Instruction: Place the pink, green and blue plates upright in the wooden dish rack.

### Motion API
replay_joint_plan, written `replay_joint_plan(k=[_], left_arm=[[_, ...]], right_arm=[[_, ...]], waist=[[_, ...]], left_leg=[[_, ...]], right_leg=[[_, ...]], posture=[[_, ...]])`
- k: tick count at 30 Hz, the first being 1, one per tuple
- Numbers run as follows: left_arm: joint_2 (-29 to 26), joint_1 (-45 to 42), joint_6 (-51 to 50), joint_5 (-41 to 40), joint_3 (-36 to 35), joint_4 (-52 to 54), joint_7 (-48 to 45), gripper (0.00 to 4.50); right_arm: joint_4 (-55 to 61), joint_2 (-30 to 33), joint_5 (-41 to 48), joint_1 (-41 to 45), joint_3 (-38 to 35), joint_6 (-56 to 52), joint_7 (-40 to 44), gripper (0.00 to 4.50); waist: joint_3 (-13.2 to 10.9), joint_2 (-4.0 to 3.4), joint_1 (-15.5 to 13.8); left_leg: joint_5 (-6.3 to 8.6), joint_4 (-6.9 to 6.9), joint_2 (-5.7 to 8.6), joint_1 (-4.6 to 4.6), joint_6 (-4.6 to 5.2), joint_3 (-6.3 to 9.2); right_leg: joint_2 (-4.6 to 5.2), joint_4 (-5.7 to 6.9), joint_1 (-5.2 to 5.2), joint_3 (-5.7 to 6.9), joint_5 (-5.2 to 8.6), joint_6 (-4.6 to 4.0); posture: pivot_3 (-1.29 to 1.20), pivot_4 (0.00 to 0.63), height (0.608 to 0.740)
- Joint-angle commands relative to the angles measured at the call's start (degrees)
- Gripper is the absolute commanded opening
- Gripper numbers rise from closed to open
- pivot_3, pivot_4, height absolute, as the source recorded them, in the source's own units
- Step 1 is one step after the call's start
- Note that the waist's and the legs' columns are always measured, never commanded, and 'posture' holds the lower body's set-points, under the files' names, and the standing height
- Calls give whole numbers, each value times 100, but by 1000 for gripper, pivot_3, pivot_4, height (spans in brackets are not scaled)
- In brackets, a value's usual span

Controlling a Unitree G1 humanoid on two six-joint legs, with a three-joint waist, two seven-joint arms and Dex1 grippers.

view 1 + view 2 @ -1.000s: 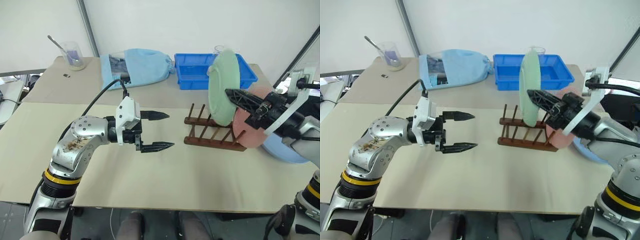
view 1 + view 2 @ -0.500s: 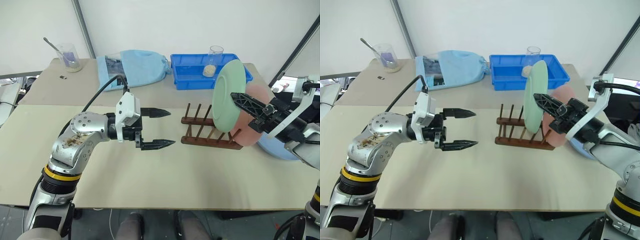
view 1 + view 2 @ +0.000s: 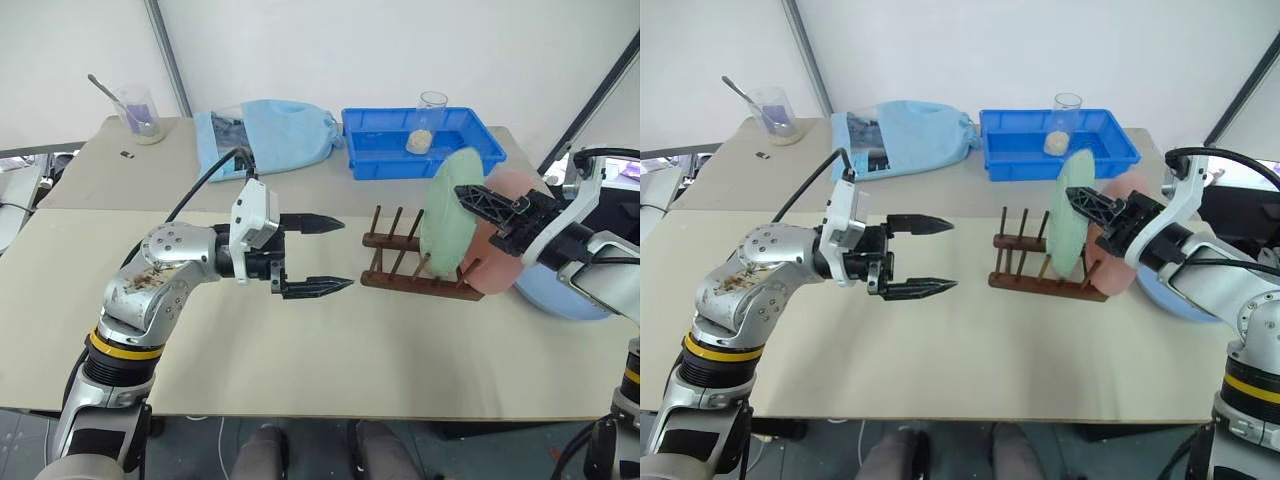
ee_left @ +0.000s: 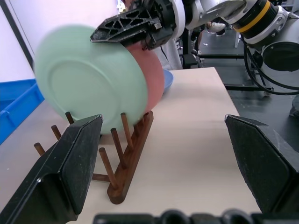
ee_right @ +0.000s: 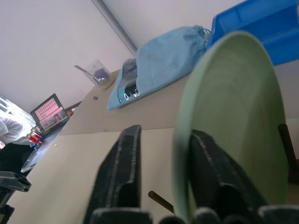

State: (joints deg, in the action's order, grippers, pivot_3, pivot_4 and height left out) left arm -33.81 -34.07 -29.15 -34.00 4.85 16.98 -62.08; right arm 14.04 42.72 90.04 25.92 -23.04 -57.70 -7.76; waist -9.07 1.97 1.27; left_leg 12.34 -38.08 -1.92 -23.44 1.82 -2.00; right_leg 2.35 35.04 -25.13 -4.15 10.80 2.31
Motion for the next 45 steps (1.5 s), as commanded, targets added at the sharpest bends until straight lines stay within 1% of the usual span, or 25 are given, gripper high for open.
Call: replay_joint_plan(k=[1,3,4,5,7,9,12,14,16,18,20,22,24,26,29,31,36,41,42,45], left_arm=[[-12,-89,-11,-53,-55,161,24,4500],[-23,-94,-80,-73,-38,156,31,4500],[-25,-100,-128,-98,-35,152,33,4500],[-38,-108,-166,-110,-9,152,3,4500],[-93,-88,-125,-56,64,186,-138,4500],[-138,-41,-46,17,119,224,-230,4500],[-182,-4,-40,1,155,280,-332,4500],[-181,-2,-10,2,166,291,-371,4500],[-176,-12,75,58,203,231,-432,4500],[-203,-11,168,136,276,176,-547,4500],[-178,-17,196,138,310,161,-585,4500],[-133,-29,197,122,341,172,-601,4500],[-74,-47,247,168,399,171,-604,4500],[-18,-46,284,216,451,152,-611,4500],[16,-29,448,377,586,100,-708,4500],[67,-43,457,405,633,109,-673,4500],[94,25,459,484,680,205,-623,4500],[70,42,455,507,662,245,-569,4500],[79,38,458,512,658,245,-544,4500],[84,37,461,522,653,252,-510,4500]], right_arm=[[140,222,-188,289,-129,208,170,3098],[186,384,-398,440,-184,260,334,3862],[209,508,-540,532,-217,293,461,4111],[254,701,-721,610,-276,329,682,4459],[259,1016,-726,651,-601,340,945,4459],[452,1329,-806,299,-1034,280,1403,4459],[727,1578,-969,-489,-1794,171,2057,4459],[785,1574,-666,-1015,-2416,40,2138,4459],[936,1564,-678,-1680,-2961,-108,2377,4459],[1155,1546,-1103,-2510,-3425,-201,2853,4459],[1377,1596,-2112,-3454,-3574,66,3468,4459],[1509,1757,-3289,-4318,-3291,591,4063,4459],[1415,2062,-4663,-5065,-2622,1455,4548,4459],[946,2349,-5660,-5237,-1848,2196,4715,4459],[103,2477,-6310,-4372,-661,2847,4798,4459],[-460,2389,-6648,-3657,57,3064,4863,4459],[-1846,1988,-7361,-2448,1055,3611,5004,4459],[-3017,1590,-8022,-1539,1615,3932,4842,4459],[-3195,1532,-8121,-1414,1678,3946,4814,4216],[-3486,1419,-8217,-1191,1728,3843,4817,3294]], waist=[[0,0,0],[0,0,-4],[0,0,-7],[0,0,-11],[0,-1,-18],[0,0,-56],[0,0,-83],[0,0,-90],[0,-1,-83],[0,-1,-80],[1,-1,-75],[2,-3,-69],[5,-9,-27],[5,-8,27],[4,-8,108],[3,-7,120],[3,-8,78],[3,-9,15],[3,-8,9],[3,-9,-8]], left_leg=[[0,0,0,-1,0,0],[0,0,0,-2,0,0],[0,0,0,-2,0,-1],[0,0,1,-2,0,-1],[0,0,1,-2,0,-1],[0,0,0,-4,0,-1],[2,0,0,-9,1,2],[4,0,4,-16,4,5],[3,0,10,-20,4,2],[3,0,11,-18,4,2],[3,-1,10,-11,4,1],[3,-2,9,0,3,-1],[3,-5,8,9,2,-6],[3,-12,5,22,1,-17],[3,-22,4,26,1,-21],[3,-22,8,26,1,-22],[3,-10,10,12,2,-9],[4,-9,15,6,2,-12],[4,-9,18,8,2,-14],[3,-14,16,16,2,-15]], right_leg=[[0,0,-1,0,0,1],[0,-1,-1,0,-1,2],[0,-2,-1,0,-1,1],[1,-3,-1,0,0,1],[1,-3,-2,0,2,-3],[1,-3,-3,2,4,-4],[2,-6,0,7,10,6],[6,-8,0,7,12,16],[14,-7,-1,2,9,22],[14,-8,2,2,8,26],[13,-5,4,1,22,4],[12,-3,11,0,29,-7],[13,-2,14,-3,29,-5],[15,-2,20,-9,28,-4],[15,-2,21,-9,27,-4],[14,2,20,-12,26,-5],[3,3,10,-9,26,-3],[8,-3,8,-13,16,17],[10,-1,8,-15,16,16],[9,3,14,-16,19,10]], posture=[[0,150,740],[0,150,740],[0,150,740],[0,150,740],[0,150,740],[0,150,740],[0,150,740],[0,150,740],[0,150,740],[0,150,740],[0,150,740],[0,150,740],[0,150,740],[0,150,740],[0,150,740],[0,150,740],[0,150,740],[0,150,740],[0,150,740],[0,150,740]])
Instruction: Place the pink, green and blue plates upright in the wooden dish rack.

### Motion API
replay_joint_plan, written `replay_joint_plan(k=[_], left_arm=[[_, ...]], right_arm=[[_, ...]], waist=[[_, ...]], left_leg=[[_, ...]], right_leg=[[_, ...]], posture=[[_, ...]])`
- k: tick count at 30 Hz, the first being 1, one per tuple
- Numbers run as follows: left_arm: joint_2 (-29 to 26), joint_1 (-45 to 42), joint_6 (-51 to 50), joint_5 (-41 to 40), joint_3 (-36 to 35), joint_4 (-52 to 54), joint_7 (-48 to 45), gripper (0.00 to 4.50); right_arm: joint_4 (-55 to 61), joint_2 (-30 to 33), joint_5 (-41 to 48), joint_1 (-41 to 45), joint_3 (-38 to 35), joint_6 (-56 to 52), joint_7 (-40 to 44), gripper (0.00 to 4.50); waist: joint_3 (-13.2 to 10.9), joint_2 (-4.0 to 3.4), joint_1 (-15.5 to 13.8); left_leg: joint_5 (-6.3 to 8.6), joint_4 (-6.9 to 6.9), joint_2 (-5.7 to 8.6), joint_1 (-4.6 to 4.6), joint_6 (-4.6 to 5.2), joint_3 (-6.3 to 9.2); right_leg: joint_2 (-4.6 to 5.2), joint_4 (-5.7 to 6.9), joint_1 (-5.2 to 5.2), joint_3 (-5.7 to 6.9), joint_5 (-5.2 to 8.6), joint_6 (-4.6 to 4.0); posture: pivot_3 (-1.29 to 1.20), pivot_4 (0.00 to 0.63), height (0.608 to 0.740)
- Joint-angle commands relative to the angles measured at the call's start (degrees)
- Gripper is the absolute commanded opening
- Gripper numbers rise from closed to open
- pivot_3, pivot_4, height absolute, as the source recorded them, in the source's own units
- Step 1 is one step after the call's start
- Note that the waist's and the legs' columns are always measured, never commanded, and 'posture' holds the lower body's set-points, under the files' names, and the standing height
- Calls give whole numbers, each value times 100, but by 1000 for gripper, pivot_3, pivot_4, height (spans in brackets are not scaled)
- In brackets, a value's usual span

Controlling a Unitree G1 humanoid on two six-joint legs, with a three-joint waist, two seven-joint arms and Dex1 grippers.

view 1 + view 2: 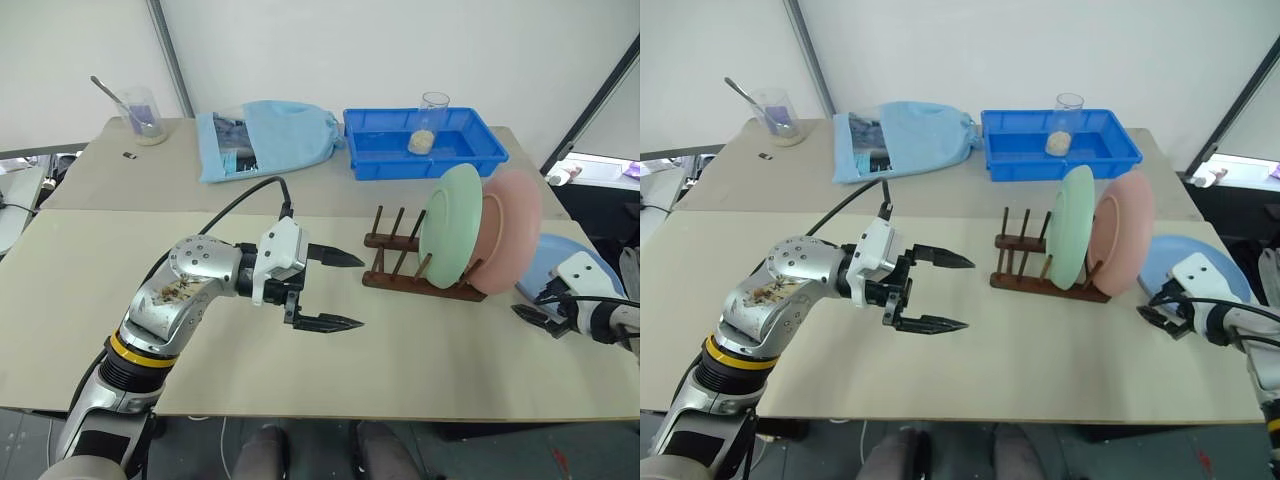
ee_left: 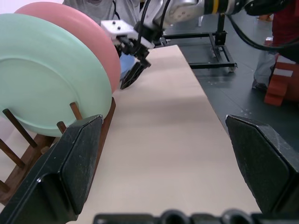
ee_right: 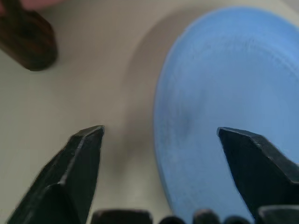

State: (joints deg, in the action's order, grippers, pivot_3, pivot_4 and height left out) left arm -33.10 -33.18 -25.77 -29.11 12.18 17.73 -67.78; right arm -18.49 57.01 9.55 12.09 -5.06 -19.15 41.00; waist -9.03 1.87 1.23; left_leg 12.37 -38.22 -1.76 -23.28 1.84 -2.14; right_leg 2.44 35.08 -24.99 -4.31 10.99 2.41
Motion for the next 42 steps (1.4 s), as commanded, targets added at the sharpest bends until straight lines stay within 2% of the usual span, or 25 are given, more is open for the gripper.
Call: replay_joint_plan(k=[1,9,10,15,20,24,27,28,31,35,38,42], left_arm=[[11,-50,125,37,-80,179,71,4500],[64,-72,-54,-219,-157,210,113,4500],[52,-76,-104,-280,-178,219,87,4500],[71,-126,-95,-401,-359,162,170,4500],[69,-92,-89,-286,-660,26,550,4500],[-2,-32,-50,-142,-832,-102,783,4500],[-120,9,26,16,-849,-184,826,4500],[-198,39,69,46,-861,-218,770,4500],[-493,115,154,66,-975,-305,564,4500],[-683,129,205,50,-1075,-379,498,4500],[-693,218,208,37,-1084,-284,525,4500],[-644,266,177,8,-1059,-188,571,4500]], right_arm=[[-267,-36,-175,232,-67,-104,-44,2949],[-302,-183,-395,268,-29,-322,-112,114],[-296,-197,-408,264,-37,-329,-119,14],[108,-145,-426,113,-345,-433,-331,14],[1025,169,-887,300,-850,-136,-1101,14],[1732,83,-821,1513,-1076,135,-1515,14],[2063,-295,-551,2588,-913,314,-1548,14],[2207,-536,-329,2921,-856,329,-1500,14],[3067,-1673,1275,3641,-947,-492,-1383,14],[4001,-2454,3085,3627,-1170,-2032,-1640,14],[4341,-2731,4718,3256,-1528,-3098,-2140,14],[4478,-2556,5978,2777,-1795,-3736,-2677,14]], waist=[[0,0,-10],[1,0,-23],[1,0,-22],[1,0,-39],[0,-5,-41],[-11,-33,101],[-14,-37,152],[-15,-35,153],[-16,-32,159],[-17,-34,47],[-17,-33,-74],[-17,-32,-110]], left_leg=[[0,-3,0,1,0,0],[0,-8,0,3,0,1],[0,-10,-1,6,0,1],[0,-14,1,8,0,2],[0,-14,1,3,0,1],[0,-13,1,0,0,-14],[0,-7,-6,6,0,-12],[0,-1,-10,8,0,-8],[0,14,-27,9,0,0],[0,21,-26,-10,1,14],[0,20,-17,-25,0,23],[0,11,0,-54,0,22]], right_leg=[[-1,0,2,0,2,-4],[0,-1,9,-1,-5,7],[0,-3,14,0,-5,5],[1,-2,19,-1,0,-2],[1,-1,13,-2,-5,6],[-1,7,-7,-23,-21,22],[-15,14,-10,-27,-24,29],[-24,14,-10,-26,-22,24],[-42,12,-10,-22,-17,11],[-34,18,-23,-5,-41,-37],[3,4,-21,21,-40,-35],[27,-14,-22,22,-48,-15]], posture=[[0,150,740],[0,150,740],[0,150,740],[0,150,740],[0,150,740],[0,150,740],[0,150,740],[0,150,740],[0,150,740],[0,150,740],[0,150,740],[0,150,740]])
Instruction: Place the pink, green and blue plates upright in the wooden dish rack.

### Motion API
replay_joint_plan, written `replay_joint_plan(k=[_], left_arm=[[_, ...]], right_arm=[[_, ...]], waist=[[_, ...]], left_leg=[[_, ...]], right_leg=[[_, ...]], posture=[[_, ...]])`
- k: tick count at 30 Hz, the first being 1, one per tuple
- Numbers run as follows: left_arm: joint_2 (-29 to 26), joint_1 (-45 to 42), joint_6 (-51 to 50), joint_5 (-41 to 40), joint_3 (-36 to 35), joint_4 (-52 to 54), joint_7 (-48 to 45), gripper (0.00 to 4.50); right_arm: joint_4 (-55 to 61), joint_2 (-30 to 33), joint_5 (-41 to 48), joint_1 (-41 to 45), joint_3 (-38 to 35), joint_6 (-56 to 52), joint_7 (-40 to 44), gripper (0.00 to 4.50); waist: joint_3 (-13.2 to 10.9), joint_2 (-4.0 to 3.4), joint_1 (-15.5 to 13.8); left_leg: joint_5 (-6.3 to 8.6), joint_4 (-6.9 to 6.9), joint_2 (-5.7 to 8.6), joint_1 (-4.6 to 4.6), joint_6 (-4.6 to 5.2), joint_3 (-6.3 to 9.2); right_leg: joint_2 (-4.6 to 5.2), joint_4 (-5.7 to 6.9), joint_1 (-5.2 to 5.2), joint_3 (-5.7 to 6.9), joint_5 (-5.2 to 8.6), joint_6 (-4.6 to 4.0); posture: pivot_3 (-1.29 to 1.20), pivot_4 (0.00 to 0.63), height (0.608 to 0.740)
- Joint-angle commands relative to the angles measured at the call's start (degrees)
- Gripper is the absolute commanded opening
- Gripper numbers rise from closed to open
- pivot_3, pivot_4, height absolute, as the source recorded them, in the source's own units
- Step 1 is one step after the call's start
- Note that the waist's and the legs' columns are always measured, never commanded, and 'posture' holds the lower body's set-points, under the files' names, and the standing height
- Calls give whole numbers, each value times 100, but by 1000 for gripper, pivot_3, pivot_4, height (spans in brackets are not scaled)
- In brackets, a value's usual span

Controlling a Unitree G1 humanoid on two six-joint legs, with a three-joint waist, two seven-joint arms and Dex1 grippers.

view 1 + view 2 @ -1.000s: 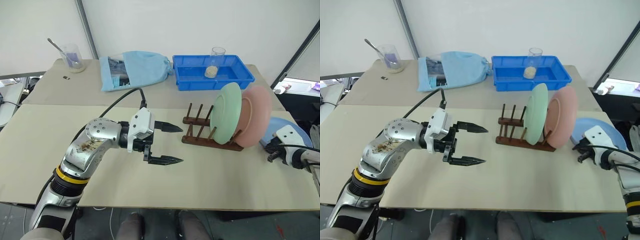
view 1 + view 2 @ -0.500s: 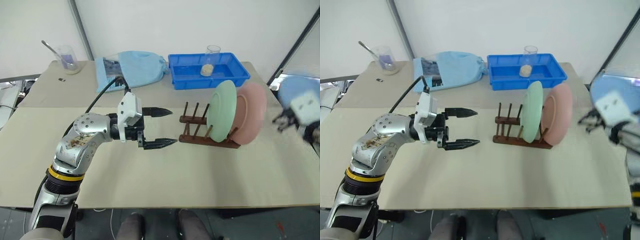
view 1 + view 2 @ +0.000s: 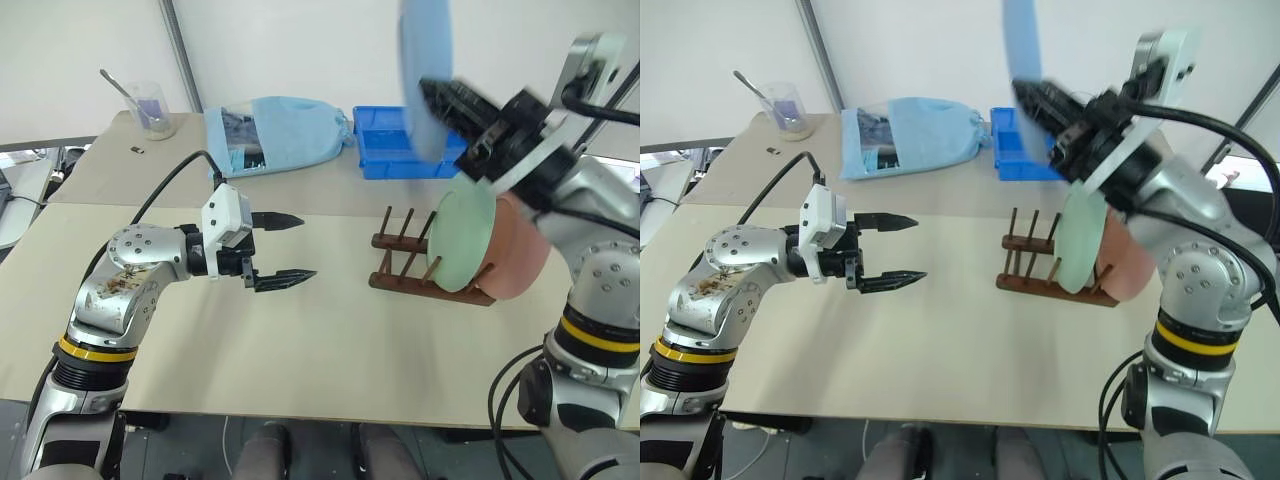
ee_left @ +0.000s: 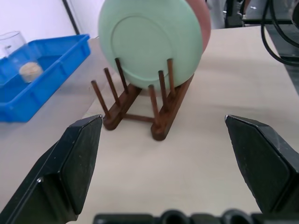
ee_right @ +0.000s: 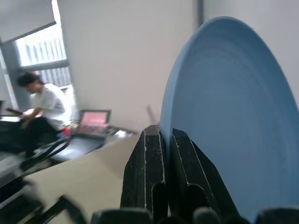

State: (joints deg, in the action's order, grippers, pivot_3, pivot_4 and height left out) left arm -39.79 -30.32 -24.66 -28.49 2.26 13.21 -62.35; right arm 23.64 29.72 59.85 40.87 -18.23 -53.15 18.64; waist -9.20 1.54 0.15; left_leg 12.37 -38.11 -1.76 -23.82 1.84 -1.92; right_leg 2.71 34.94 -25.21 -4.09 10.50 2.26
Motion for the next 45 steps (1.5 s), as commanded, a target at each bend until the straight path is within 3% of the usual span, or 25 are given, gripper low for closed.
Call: replay_joint_plan(k=[1,8,20,45], left_arm=[[33,-21,68,-58,-64,264,25,4500],[120,-105,132,3,8,180,-40,4500],[168,-133,179,51,77,183,-70,4500],[306,-87,169,72,26,202,-47,4500]], right_arm=[[261,157,1377,-200,-515,-425,-733,14],[484,186,2286,-828,-353,-348,-1858,14],[813,-5,3776,-918,151,598,-3559,14],[506,-125,3589,-1083,749,1484,-4525,14]], waist=[[0,1,7],[-1,1,112],[-1,1,229],[-1,1,227]], left_leg=[[0,-3,2,-2,0,0],[-1,-7,-10,17,0,2],[-2,-7,-20,26,3,4],[-3,-7,-17,23,3,3]], right_leg=[[2,-1,0,0,-2,3],[-31,19,0,1,6,-13],[-45,18,5,-5,19,5],[-40,16,3,-6,19,6]], posture=[[0,150,740],[0,150,740],[0,150,740],[0,150,740]])
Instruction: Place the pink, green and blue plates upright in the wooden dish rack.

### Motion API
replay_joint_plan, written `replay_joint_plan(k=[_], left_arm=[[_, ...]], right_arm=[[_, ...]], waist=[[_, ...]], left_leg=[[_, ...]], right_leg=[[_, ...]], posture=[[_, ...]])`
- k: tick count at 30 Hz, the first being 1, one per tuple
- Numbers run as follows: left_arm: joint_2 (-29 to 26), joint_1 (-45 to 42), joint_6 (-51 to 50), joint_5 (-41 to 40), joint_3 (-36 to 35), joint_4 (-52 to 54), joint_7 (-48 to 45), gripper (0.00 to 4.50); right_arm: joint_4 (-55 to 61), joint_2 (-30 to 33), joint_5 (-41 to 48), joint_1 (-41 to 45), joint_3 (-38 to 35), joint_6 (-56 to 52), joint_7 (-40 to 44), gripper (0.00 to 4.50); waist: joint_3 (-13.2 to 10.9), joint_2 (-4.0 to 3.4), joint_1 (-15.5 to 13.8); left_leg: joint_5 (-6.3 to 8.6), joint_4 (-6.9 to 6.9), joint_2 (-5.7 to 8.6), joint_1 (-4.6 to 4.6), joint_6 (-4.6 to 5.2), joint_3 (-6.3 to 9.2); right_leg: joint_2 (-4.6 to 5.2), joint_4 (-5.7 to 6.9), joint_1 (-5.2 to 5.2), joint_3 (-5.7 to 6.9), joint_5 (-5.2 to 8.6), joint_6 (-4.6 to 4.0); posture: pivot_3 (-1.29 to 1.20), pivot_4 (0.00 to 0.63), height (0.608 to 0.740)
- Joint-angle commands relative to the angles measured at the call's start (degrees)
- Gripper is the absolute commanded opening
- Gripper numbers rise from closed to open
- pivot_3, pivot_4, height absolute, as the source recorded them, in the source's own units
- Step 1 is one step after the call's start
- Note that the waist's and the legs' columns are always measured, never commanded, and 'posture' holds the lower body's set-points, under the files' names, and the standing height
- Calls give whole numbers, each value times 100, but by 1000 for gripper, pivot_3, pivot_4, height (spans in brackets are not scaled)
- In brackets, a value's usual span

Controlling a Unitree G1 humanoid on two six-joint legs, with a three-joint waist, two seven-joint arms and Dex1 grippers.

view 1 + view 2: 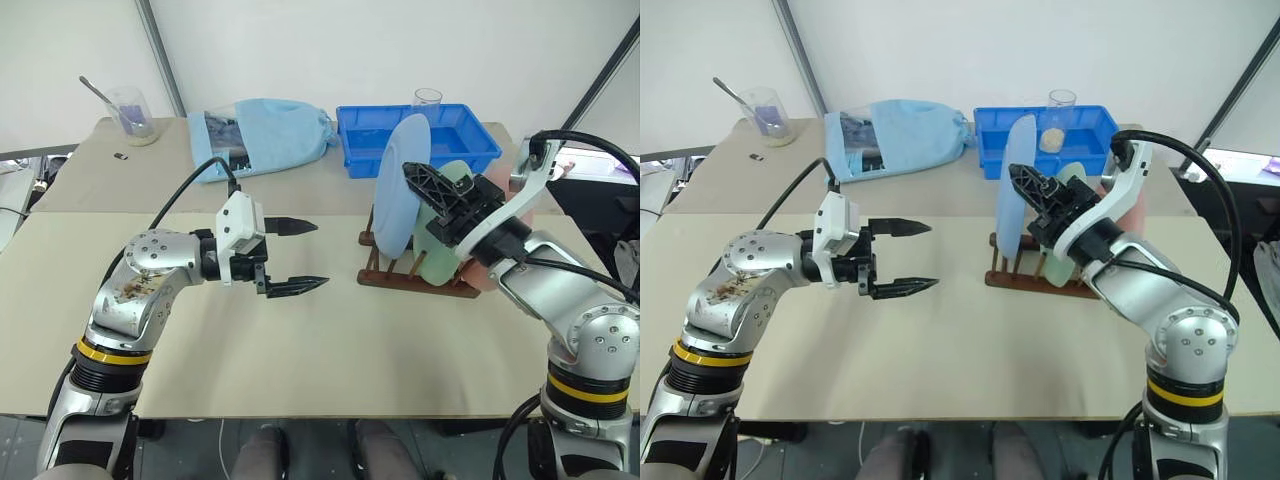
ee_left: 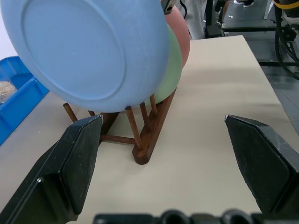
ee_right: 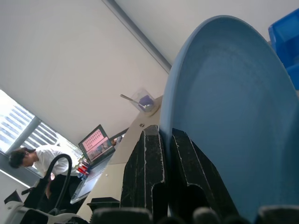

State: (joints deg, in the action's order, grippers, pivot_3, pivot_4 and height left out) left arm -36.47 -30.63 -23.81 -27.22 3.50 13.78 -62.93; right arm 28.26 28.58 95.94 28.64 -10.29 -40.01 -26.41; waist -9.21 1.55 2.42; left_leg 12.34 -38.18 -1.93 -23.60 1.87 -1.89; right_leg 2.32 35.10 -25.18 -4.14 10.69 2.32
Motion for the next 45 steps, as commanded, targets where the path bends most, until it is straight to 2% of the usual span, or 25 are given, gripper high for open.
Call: replay_joint_plan(k=[1,7,12,15,20,23,26,30,33,36,41,45], left_arm=[[-25,-53,80,-59,-102,150,14,4500],[-7,-32,73,-72,-106,184,52,4500],[5,-73,90,-47,-77,153,67,4500],[26,-95,97,-36,-60,138,74,4500],[34,-104,70,-32,-58,127,87,4500],[6,-107,30,-19,-62,109,98,4500],[-65,-91,-7,22,-74,121,120,4500],[-270,19,5,85,-177,168,139,4500],[-631,185,9,320,-135,174,123,4500],[-1035,420,-72,561,-92,240,118,4500],[-1483,1004,-47,774,-309,403,200,4500],[-1659,1377,-64,778,-481,502,238,4500]], right_arm=[[27,-17,-26,146,-40,171,-31,14],[-85,52,21,149,19,66,-91,14],[8,121,-33,281,70,13,69,1752],[30,305,-364,357,119,-76,209,2785],[123,1060,-1669,696,281,-276,1050,4476],[71,1451,-2164,815,257,-382,1545,4476],[28,1815,-2286,799,31,-482,2080,4476],[126,2813,-2437,486,-489,-723,3416,4476],[269,3748,-2632,-298,-1124,-988,4855,4476],[478,4257,-3032,-1249,-2021,-1018,6122,4476],[646,4505,-4736,-3251,-3574,-827,8265,4476],[466,4312,-5883,-4274,-4148,-191,9286,4476]], waist=[[0,0,-1],[0,0,-1],[0,0,2],[0,0,-2],[0,0,-12],[0,0,-21],[0,0,-31],[-1,1,-52],[-1,1,-103],[-1,1,-140],[-2,3,-178],[-3,6,-178]], left_leg=[[0,0,0,0,0,0],[0,0,0,-1,0,0],[0,0,0,-1,0,0],[0,0,0,-1,0,0],[0,0,2,-6,0,-1],[0,0,1,-6,0,-2],[0,0,1,-7,0,-1],[0,0,2,-15,0,-1],[1,3,5,-13,1,-1],[3,7,2,-8,2,-4],[3,7,-1,9,1,-11],[2,-3,-1,14,-2,-20]], right_leg=[[0,0,0,0,0,0],[0,-1,0,0,0,0],[0,-1,-1,0,0,0],[0,-1,-1,1,0,0],[2,-5,-5,0,6,-9],[2,-5,-6,1,8,-12],[2,-6,-5,2,8,-12],[4,-10,-8,2,7,-12],[9,-12,-6,4,14,-6],[11,-10,-7,5,29,-1],[17,-7,3,5,41,-16],[28,-7,4,3,38,-9]], posture=[[0,150,740],[0,150,740],[0,150,740],[0,150,740],[0,150,740],[0,150,740],[0,150,740],[0,150,740],[0,150,740],[0,150,740],[0,150,740],[0,150,740]])
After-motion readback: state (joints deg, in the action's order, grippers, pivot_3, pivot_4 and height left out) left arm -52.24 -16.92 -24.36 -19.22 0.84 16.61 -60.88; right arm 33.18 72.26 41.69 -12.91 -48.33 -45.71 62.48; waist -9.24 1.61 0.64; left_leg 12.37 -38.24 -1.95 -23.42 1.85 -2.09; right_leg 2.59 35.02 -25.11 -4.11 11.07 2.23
